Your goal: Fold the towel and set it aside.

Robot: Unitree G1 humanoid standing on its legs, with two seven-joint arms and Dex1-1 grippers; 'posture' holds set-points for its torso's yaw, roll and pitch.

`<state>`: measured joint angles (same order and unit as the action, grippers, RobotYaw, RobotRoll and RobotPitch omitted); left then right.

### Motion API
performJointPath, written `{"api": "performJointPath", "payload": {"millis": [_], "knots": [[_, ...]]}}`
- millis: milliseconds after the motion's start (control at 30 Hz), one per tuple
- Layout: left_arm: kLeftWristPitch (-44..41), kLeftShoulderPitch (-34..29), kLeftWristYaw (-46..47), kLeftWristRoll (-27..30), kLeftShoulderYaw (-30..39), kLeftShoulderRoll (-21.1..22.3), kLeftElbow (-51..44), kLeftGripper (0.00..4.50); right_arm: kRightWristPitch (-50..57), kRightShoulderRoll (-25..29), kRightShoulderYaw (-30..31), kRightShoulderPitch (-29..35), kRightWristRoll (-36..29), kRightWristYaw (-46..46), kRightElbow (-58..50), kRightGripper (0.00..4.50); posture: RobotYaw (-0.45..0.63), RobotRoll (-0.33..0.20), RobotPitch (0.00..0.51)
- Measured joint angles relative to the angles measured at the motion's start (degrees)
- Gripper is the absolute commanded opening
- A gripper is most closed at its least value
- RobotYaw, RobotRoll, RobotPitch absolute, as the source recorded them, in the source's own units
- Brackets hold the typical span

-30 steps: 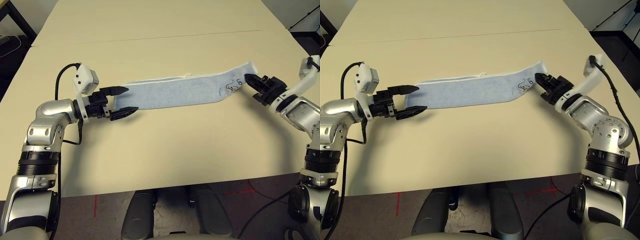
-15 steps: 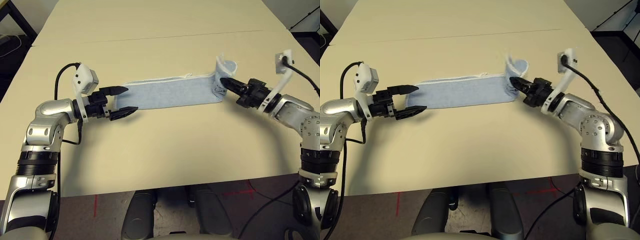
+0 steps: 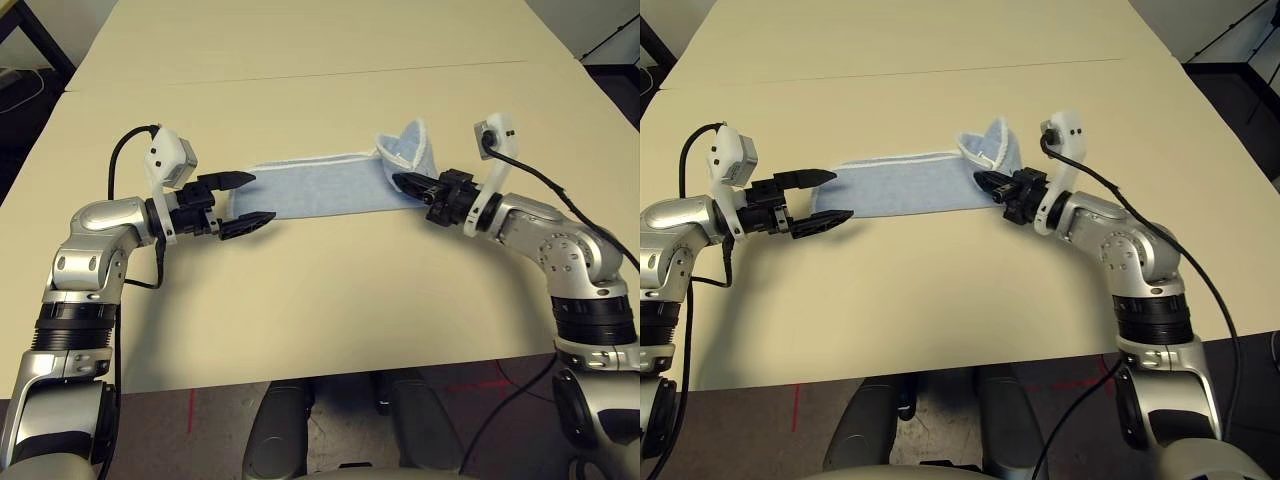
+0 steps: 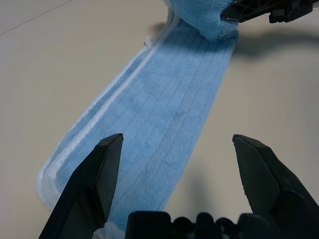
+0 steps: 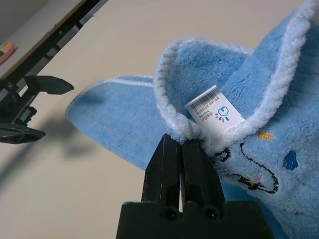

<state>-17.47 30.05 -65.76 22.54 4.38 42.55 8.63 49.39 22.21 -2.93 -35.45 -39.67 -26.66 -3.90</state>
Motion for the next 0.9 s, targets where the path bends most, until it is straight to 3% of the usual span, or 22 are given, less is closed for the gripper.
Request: {"api": "performJointPath", "payload": {"millis": [333, 500, 767, 900], "knots": [[-0.1, -0.3, 0.2, 0.0, 0.0, 0.1, -0.9, 4.50, 2.6, -1.8, 4.8, -0.8, 4.8, 0.7, -0.1, 0.03, 0.05, 0.000, 0.244], [-0.2, -0.3, 0.3, 0.0, 0.0, 0.1, -1.0, 4.50, 2.7, -4.5, 5.5, -1.2, 7.0, 1.6, -0.1, 1.43, 0.05, 0.000, 0.244], [-0.5, -0.4, 0.4, 0.0, 0.0, 0.1, -1.0, 4.50, -0.3, -1.1, 10.2, -2.4, 11.9, -3.4, -0.2, 4.42, 0.05, 0.000, 0.238], [-0.5, -0.4, 0.4, 0.0, 0.0, 0.1, -1.0, 4.50, -0.7, -0.4, 10.5, -3.2, 12.2, -6.3, -1.1, 4.47, 0.05, 0.000, 0.231]]}}
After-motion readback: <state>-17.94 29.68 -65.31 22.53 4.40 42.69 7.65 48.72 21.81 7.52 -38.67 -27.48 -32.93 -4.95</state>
